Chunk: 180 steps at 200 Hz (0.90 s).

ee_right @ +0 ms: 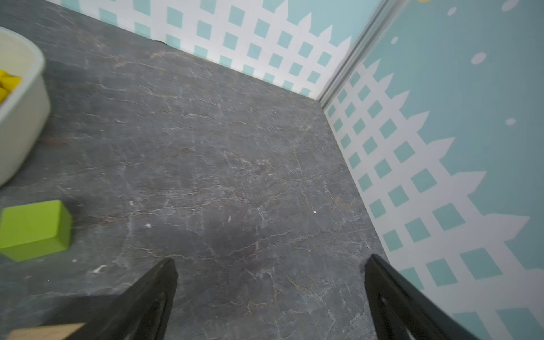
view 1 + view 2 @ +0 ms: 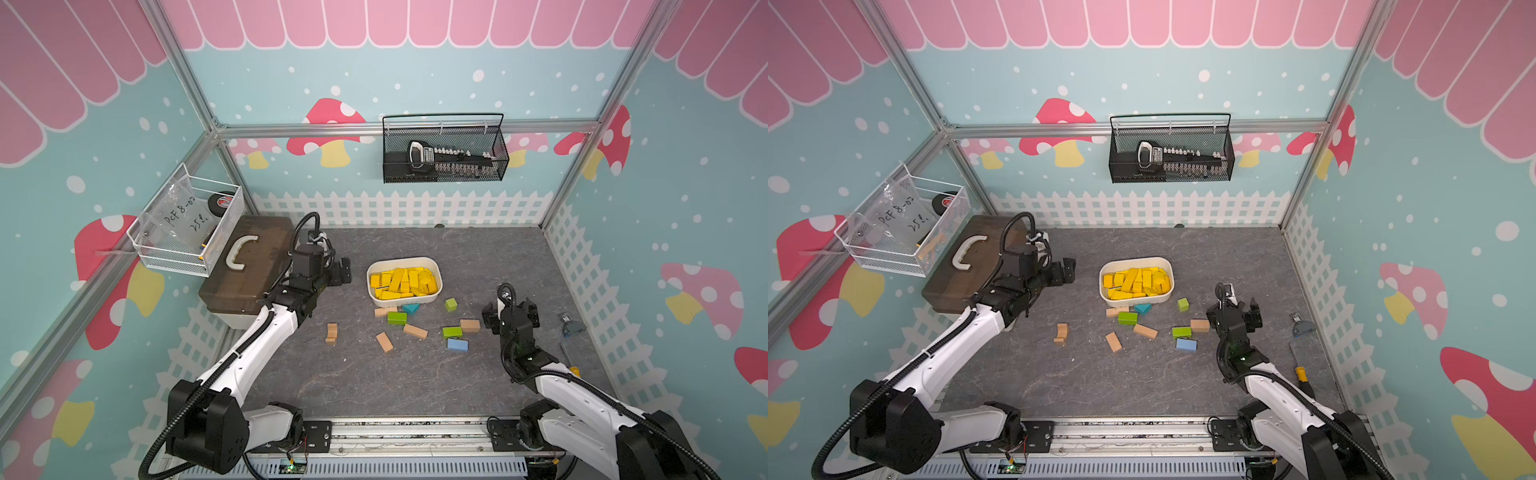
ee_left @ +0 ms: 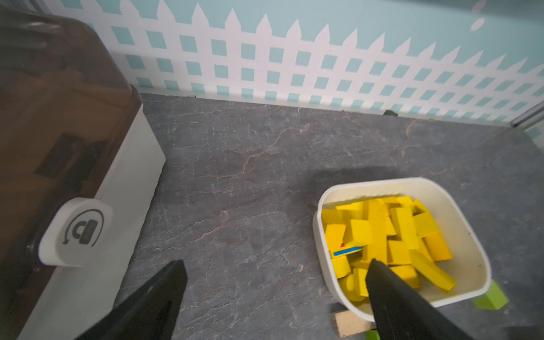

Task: Pick out the yellow building blocks
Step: Adjust the building block at the center of the board, then reset both arms

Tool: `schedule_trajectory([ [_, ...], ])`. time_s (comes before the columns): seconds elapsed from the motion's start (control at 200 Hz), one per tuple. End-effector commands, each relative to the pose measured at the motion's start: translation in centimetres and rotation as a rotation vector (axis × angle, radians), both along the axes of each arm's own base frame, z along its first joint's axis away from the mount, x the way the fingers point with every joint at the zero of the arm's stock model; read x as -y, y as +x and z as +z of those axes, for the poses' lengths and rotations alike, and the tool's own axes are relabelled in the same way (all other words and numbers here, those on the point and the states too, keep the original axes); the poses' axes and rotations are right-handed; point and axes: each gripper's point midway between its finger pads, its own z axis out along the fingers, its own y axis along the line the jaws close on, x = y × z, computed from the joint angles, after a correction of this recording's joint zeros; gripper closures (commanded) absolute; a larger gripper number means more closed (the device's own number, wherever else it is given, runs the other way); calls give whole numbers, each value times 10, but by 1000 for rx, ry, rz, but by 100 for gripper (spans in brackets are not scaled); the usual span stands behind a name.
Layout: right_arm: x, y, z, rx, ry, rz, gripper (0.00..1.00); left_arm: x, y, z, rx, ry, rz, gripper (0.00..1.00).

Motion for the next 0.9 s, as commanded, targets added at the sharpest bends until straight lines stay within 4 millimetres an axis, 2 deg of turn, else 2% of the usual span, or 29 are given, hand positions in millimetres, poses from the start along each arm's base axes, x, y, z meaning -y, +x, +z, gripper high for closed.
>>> schedule_trajectory([
  [0.0, 3, 5, 21, 179, 53, 30, 1, -10, 4, 24, 246, 77, 10, 0],
  [0.15, 5, 8, 9, 194, 62, 64, 1, 11, -26, 23, 540, 153, -187, 0],
  [0.275, 7, 14, 5, 222, 60, 68, 1, 7, -26, 2, 430, 212, -195, 0],
  [0.405, 9, 26, 4, 235, 46, 51, 1, -19, -25, -10, 395, 267, -57, 0],
  [0.5, 17, 33, -8, 227, 62, 17, 1, -34, -27, -18, 358, 281, 23, 0],
  [0.58, 24, 35, -18, 245, 74, -8, 1, -35, -28, -24, 345, 305, 18, 0],
  [0.615, 24, 36, -13, 282, 67, -8, 1, -34, -28, -27, 341, 319, 7, 0],
  [0.686, 22, 37, -22, 215, 89, 5, 1, -35, -25, -35, 327, 311, 11, 0],
  [0.776, 24, 51, -24, 177, 82, -6, 2, -33, -17, -46, 315, 284, 4, 0],
  [0.826, 28, 48, -32, 139, 86, -25, 1, -34, -12, -52, 306, 282, -1, 0],
  [0.896, 28, 48, -30, 145, 85, -24, 2, -40, -6, -58, 293, 253, 22, 0],
])
